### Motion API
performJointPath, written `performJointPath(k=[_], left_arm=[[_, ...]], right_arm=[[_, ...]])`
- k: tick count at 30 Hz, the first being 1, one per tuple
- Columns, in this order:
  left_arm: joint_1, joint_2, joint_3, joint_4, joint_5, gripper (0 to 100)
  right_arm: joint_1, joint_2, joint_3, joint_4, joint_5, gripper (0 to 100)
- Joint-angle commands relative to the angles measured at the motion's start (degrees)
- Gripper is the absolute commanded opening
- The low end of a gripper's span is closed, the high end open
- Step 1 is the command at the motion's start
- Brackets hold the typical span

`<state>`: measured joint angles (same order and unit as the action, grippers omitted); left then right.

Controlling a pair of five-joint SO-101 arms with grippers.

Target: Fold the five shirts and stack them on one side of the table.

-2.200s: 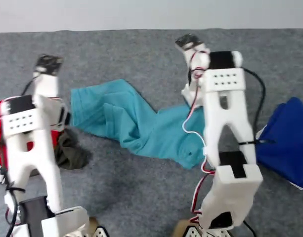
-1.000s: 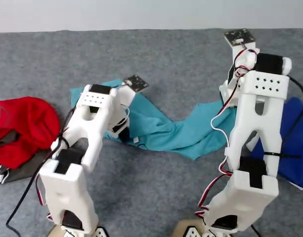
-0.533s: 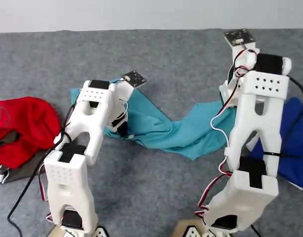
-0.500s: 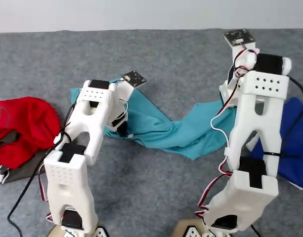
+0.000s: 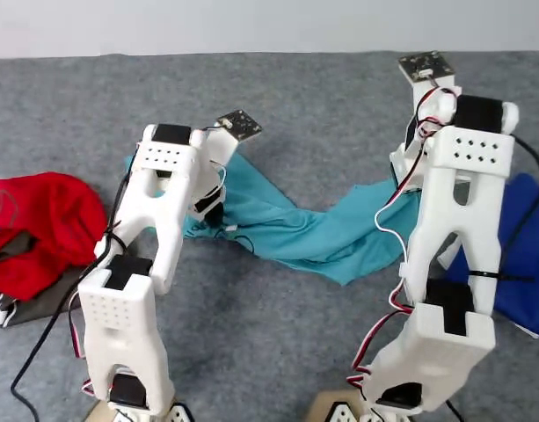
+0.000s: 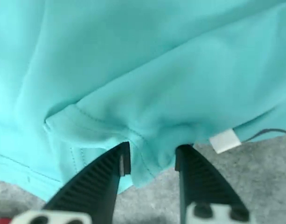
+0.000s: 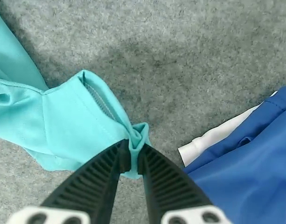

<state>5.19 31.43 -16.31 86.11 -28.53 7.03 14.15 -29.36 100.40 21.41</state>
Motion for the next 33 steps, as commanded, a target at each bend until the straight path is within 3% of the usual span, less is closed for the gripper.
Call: performJointPath(k=[1,12,18,27,33], left_arm=[[-0.62,-0.53,-1.98,0.53,-0.7,16],[-1.58,-0.53,-2.07,5.45,-4.66,16],[-4.66,-0.53,-2.15,3.69,-4.75,16],[0.18,-0.44,-1.98,3.34,-4.75,16],[-0.44,1.93,-2.42,1.76,-4.66,16]], right_arm=[[0.75,-3.65,-0.44,2.42,0.53,1.0],[0.75,-3.65,-0.44,2.42,0.53,1.0],[0.57,-3.3,-0.44,2.42,0.53,1.0],[0.57,-3.21,-0.44,2.42,0.53,1.0],[0.66,-3.56,-0.44,2.42,0.53,1.0]])
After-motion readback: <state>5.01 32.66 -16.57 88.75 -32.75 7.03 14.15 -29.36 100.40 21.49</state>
